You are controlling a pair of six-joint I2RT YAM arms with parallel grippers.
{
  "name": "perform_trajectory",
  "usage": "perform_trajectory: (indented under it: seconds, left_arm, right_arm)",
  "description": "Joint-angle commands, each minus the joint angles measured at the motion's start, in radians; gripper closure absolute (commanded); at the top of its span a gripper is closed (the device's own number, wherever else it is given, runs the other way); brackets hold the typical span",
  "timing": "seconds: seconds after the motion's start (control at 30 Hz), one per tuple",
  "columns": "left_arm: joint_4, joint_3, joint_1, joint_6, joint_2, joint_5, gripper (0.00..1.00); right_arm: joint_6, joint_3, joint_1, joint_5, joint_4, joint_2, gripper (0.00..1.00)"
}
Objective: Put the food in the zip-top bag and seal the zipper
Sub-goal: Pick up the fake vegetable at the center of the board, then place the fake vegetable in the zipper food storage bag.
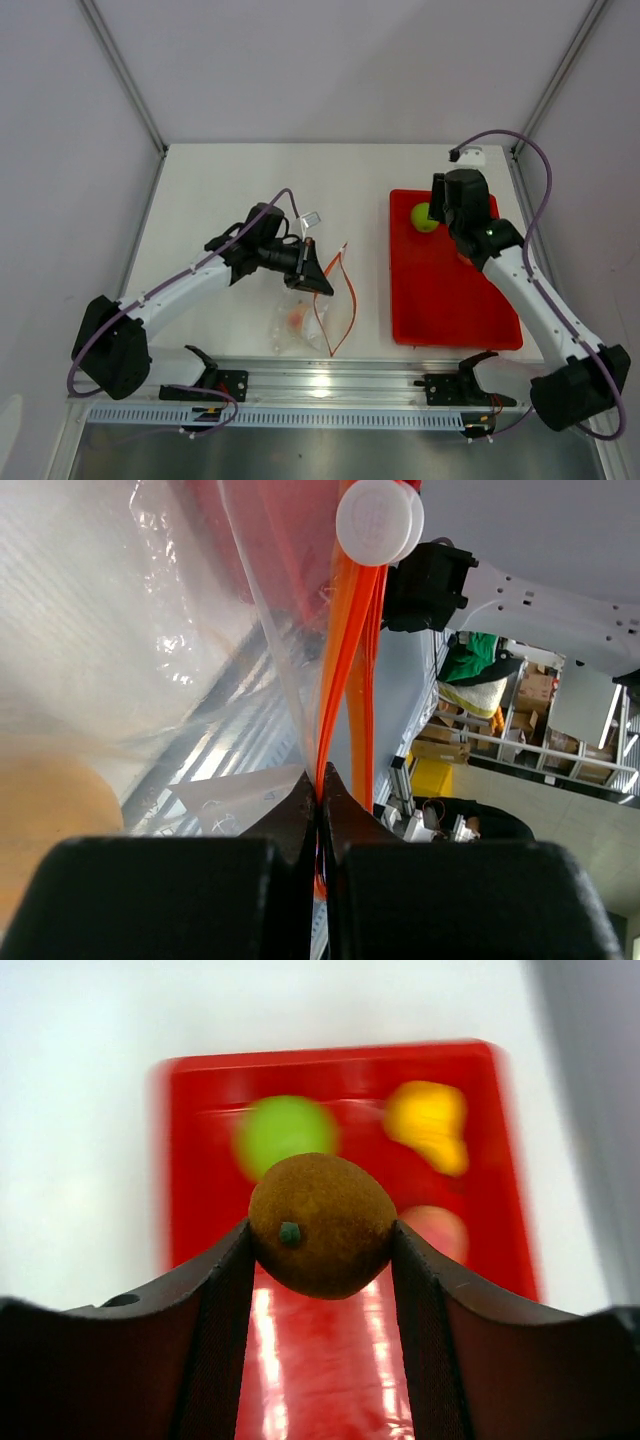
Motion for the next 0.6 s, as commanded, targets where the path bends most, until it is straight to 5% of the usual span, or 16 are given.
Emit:
perform_trajectory:
  seconds: [0.0,0.23,0.57]
  left_arm:
    - [-0.035,0.007,-0.003,0.001,-0.068,-0.035,0.99]
    - [-0.088,0.02,-0.004,0.014,-0.104,-0.065,0.99]
    - [-0.071,-0.002,-0.003,-0.002,-0.14,-0.082,1.0]
  right_arm:
    - [0.018,0.001,0.069,-0.402,0.025,-0.151,1.0]
    - [0.042,-0.119,0.172,-0.968,0.155,-0.297,1.0]
    - [0.015,-0.077,0.657,-0.768,0.024,-0.268,1.0]
